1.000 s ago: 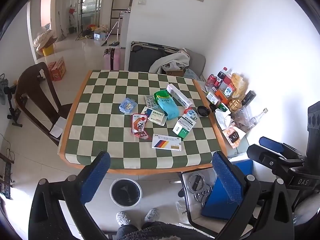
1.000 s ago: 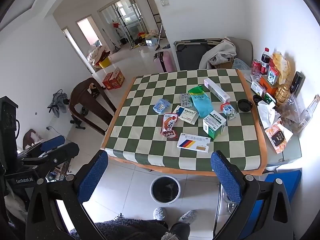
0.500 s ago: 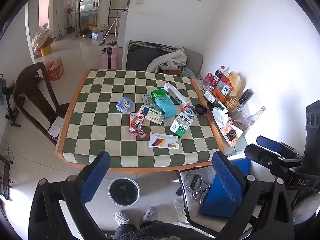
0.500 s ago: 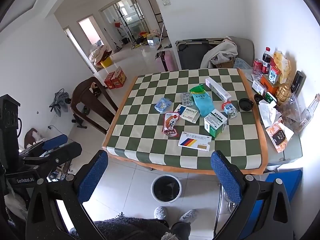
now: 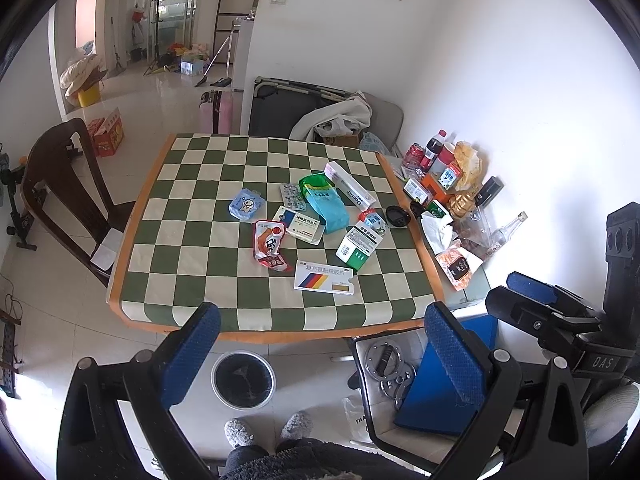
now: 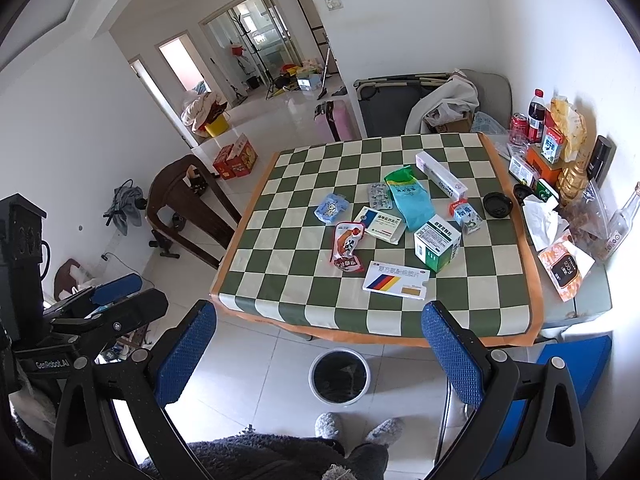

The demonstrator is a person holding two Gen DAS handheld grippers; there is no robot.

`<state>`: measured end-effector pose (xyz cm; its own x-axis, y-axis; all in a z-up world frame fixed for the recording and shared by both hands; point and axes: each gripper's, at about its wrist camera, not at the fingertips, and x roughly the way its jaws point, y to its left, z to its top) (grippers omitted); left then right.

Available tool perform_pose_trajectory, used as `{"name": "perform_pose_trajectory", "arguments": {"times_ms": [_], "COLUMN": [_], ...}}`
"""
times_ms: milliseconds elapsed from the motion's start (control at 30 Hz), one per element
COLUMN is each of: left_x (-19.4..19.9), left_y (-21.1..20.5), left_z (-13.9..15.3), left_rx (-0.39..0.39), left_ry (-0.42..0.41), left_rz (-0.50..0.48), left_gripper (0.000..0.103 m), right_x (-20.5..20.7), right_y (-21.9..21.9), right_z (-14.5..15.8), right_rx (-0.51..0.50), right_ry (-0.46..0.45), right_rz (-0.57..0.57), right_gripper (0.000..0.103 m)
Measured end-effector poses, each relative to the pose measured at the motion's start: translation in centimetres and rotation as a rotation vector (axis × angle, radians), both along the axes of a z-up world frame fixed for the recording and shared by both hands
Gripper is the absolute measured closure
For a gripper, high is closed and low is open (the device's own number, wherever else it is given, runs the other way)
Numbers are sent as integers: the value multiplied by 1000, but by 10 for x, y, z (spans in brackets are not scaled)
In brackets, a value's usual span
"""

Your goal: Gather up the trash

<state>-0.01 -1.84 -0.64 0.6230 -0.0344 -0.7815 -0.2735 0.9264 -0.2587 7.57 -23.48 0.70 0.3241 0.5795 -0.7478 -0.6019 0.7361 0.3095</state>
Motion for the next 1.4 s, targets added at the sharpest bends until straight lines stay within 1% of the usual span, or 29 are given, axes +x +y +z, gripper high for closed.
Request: {"name": "perform_pose_trajectory", "arguments": {"times_ms": [133,400,467,700,767,1067,1100,1133,1400], "left_x": [1,-3,1,-1,1,6,2,1,1], "left_y": [3,-7,3,-6,2,-12,-2,0,-1], "left_z": [0,-1,1,3,2,2,3,3,2], "left_rx": [0,1,-7,-8,-7,-6,-7,-8,-8], "left_ry": [-1,-3,-1,-5,-1,1,0,-2,-4], "left_rz": [-1,-6,-1,-5,0,-7,-7,-4,-2], "left_gripper": [0,0,0,0,0,0,0,0,0], "right_x": [0,-1,-2,-1,-2,-1,-3,-3,-3], "right_y": [0,0,1,0,1,0,1,1,2], "right_z": [0,1,1,2,2,2,2,2,2], "right_rx": [0,8,7,8,8,9,9,7,9], "right_ry": [1,1,0,-1,-2,0,0,-1,0], "right_rz": [3,8,9,8,7,10,10,9,7], "right_gripper": [0,0,0,0,0,0,0,0,0]}}
